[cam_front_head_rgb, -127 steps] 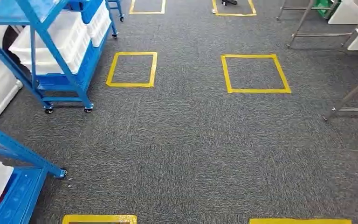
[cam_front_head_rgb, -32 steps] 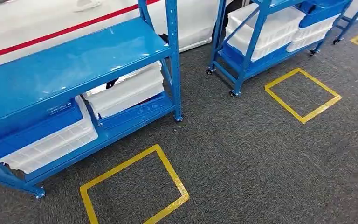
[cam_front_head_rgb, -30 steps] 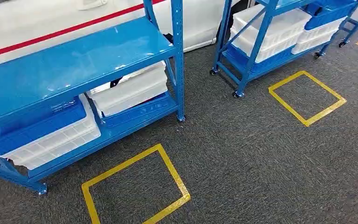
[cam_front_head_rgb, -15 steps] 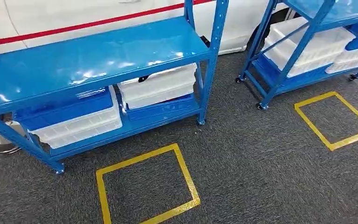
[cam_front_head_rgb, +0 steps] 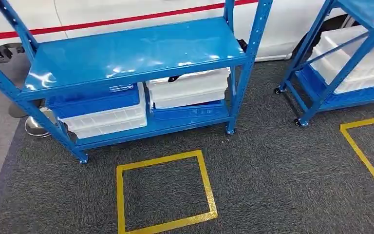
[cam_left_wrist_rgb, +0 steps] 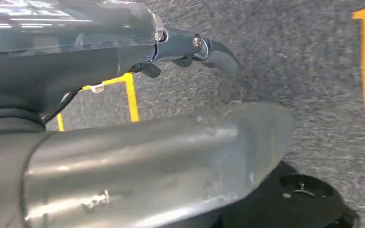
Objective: Take the parts from the cabinet and place them on the table.
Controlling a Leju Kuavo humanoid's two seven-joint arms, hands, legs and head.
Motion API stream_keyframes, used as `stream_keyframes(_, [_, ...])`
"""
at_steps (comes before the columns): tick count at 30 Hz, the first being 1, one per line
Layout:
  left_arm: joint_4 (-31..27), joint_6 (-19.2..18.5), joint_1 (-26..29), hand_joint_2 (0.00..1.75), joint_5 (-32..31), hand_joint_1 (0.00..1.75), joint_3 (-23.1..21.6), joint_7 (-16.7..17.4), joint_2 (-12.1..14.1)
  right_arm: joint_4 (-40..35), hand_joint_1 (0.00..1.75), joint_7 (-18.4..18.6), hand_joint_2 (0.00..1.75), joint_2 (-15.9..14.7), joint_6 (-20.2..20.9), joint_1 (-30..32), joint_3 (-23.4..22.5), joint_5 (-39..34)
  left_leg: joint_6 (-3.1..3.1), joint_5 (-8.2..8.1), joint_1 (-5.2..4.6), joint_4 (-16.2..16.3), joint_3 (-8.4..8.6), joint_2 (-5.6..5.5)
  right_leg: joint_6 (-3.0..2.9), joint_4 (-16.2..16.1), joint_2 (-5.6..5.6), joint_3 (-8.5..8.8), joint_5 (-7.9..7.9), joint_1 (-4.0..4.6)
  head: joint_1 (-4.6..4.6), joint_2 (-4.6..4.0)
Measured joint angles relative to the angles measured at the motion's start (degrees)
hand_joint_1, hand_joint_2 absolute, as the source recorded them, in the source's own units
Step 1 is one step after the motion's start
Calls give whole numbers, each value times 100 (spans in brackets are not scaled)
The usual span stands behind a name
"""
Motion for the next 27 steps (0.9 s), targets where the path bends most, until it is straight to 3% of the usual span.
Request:
stream_keyframes(1, [0,0,2,0,0,0,0,0,0,0,0,-2,0,0,0,-11,0,0,28,232,-7,-485,255,48,12,0,-54,23,-13,2,2,0])
stream_keyframes(2, [0,0,0,0,0,0,0,2,0,0,0,0,0,0,0,-10,0,0,74,408,-24,-927,497,194,24,0,-97,47,-26,7,-2,-2])
stream_keyframes(3, [0,0,-18,0,-2,0,0,11,0,0,0,0,0,2,0,0,0,0,128,306,-97,-1191,629,457,54,-1,-157,63,-45,34,5,0])
stream_keyframes(6, [0,0,-14,0,-4,0,0,18,-2,0,0,18,0,2,2,-38,-2,4,180,330,-124,-1216,572,294,141,-20,-292,90,-51,33,4,-2])
stream_keyframes(7, [0,0,3,0,-4,0,0,22,0,-2,0,20,0,2,5,-59,-2,7,223,358,-112,-1275,587,233,181,-38,-346,126,-55,49,-2,0])
stream_keyframes(8, [0,2,5,0,-7,0,0,26,-2,-7,0,31,0,2,2,-56,-2,7,265,412,-44,-1348,669,178,229,-35,-269,149,-98,24,15,0])
stream_keyframes(9, [0,2,-2,0,-7,0,0,26,-2,-7,0,33,0,2,2,-48,-2,7,283,431,-48,-1376,671,132,259,117,-5,97,-219,11,31,0])
stream_keyframes(10, [0,2,-17,0,-9,0,0,31,-6,-7,0,33,0,2,2,-31,-2,7,316,448,-48,-1375,650,77,260,488,179,-89,-459,5,40,0])
stream_keyframes(11, [0,2,-28,0,-9,0,0,33,-7,-7,0,33,0,2,0,-24,-2,7,327,456,-51,-1373,634,15,270,987,266,-340,-699,-6,42,0])
stream_keyframes(13, [0,-9,-23,0,-9,0,0,31,-13,-7,0,33,0,0,-39,-7,-11,2,332,458,-55,-1365,626,-56,290,1604,299,-668,-863,-5,40,-2])
stream_keyframes(14, [0,-9,-11,0,2,0,0,26,-17,-7,0,20,0,0,-106,-8,-26,0,331,456,-54,-1355,634,-119,298,1604,305,-704,-733,-7,44,0])
stream_keyframes(15, [0,-11,-3,0,4,0,0,7,-20,-7,0,9,0,0,-146,-10,-39,-4,321,447,-51,-1342,644,-152,295,1346,306,-611,-492,-12,46,0])
stream_keyframes(17, [0,-42,-4,0,22,0,2,-41,-33,-7,0,-15,0,0,-207,-15,-48,-17,279,419,-45,-1302,664,-221,268,400,332,-208,72,-27,46,0])
stream_keyframes(18, [0,-72,-3,0,37,0,2,-74,-35,-7,0,-26,0,2,-210,-4,-52,-20,249,399,-55,-1277,640,-232,248,104,399,-103,96,-29,48,0])
stream_keyframes(20, [0,-109,-15,0,55,0,2,-136,-35,-7,0,-48,0,4,-210,-12,-55,-20,193,375,-87,-1225,593,-252,204,31,420,-120,92,-30,42,0])
stream_keyframes(21, [0,-109,-12,0,57,0,2,-179,-33,-7,0,-57,0,18,-210,-10,-57,-22,324,345,-105,-1218,575,-240,216,18,418,-118,98,-27,48,-2])
stream_keyframes(22, [0,-124,-11,0,63,0,2,-217,-33,-7,0,-57,0,15,-210,-7,-61,-22,345,356,-100,-1219,580,-236,213,18,420,-112,98,-14,44,0])
stream_keyframes(27, [0,-181,-14,0,120,0,24,-341,-33,-7,0,-54,0,18,-199,-5,-87,-20,290,387,-91,-1277,609,-237,154,22,419,-109,91,2,44,0])
